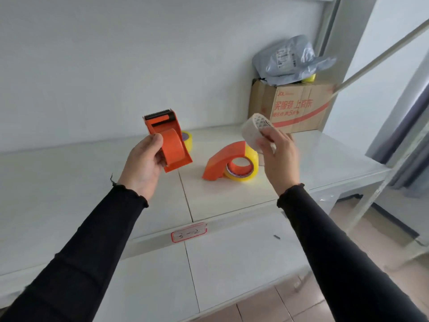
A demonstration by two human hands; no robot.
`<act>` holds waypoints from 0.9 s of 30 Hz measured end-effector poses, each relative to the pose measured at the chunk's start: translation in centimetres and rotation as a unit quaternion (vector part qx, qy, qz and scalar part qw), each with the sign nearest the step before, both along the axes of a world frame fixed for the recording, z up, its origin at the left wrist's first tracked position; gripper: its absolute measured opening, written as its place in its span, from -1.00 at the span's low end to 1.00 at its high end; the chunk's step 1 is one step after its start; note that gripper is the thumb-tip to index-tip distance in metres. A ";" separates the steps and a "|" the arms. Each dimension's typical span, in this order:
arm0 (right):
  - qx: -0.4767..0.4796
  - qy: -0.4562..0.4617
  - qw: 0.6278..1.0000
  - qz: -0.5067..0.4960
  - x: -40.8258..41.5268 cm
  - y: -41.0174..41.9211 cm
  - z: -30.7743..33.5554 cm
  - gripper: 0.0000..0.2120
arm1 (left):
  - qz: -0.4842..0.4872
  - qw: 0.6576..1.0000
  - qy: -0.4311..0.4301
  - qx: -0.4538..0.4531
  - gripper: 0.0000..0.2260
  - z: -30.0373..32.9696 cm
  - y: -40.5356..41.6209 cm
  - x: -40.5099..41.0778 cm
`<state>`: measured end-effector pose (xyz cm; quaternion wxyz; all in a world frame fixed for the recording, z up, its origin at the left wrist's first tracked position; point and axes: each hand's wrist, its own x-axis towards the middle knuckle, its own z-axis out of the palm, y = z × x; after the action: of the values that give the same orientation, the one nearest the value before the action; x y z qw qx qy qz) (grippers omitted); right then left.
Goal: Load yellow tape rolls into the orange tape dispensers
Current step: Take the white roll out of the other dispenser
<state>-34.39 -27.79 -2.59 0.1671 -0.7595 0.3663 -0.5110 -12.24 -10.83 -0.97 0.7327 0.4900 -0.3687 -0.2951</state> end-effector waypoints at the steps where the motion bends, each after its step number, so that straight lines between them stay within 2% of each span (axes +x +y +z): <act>1: 0.007 0.021 0.999 -0.028 -1.5 -1.0 -0.8 -0.81 | -0.004 1.000 0.001 -0.002 -0.77 -0.1 -0.4 -0.2; 4: 0.019 0.123 0.988 -0.087 -4.4 -3.8 -3.6 -0.76 | -0.008 1.000 0.021 -0.004 -0.74 -0.5 -1.4 -0.4; 6: 0.020 0.199 0.976 -0.091 -5.2 -4.8 -5.5 -0.73 | -0.005 0.999 0.034 -0.003 -0.79 -0.8 -1.8 -0.6; 10: 0.033 0.271 0.957 -0.096 -5.2 -5.7 -7.7 -0.78 | -0.008 0.999 0.034 -0.001 -0.81 -0.9 -2.0 -0.9; 13: 0.044 0.261 0.960 -0.089 -4.9 -5.7 -6.9 -0.74 | -0.006 0.999 0.034 0.002 -0.79 -1.0 -1.8 -0.8; 16: 0.026 0.166 0.984 -0.063 -2.8 -4.4 -3.3 -0.72 | 0.008 0.999 0.032 0.006 -0.79 -1.2 -1.4 -0.1; 19: -0.042 0.081 0.996 0.012 2.2 -2.0 0.4 -0.76 | 0.039 0.998 0.051 0.006 -0.82 -1.4 -0.8 1.5; 21: -0.063 0.059 0.993 0.081 6.6 -0.9 1.7 -0.74 | 0.057 0.996 0.062 0.007 -0.83 -1.3 -0.2 2.7; 23: -0.034 0.089 0.987 0.133 11.5 -1.1 1.7 -0.70 | 0.075 0.994 0.073 0.008 -0.84 -1.3 0.3 3.8; 27: 0.044 0.274 0.945 0.175 20.2 -2.7 -0.7 -0.50 | 0.105 0.989 0.104 0.012 -0.79 -1.2 1.2 5.8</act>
<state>-14.15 -30.46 -3.32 0.1808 -0.9141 0.2815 -0.2292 -6.49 -9.61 -2.22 0.7881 0.5012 -0.2334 -0.2707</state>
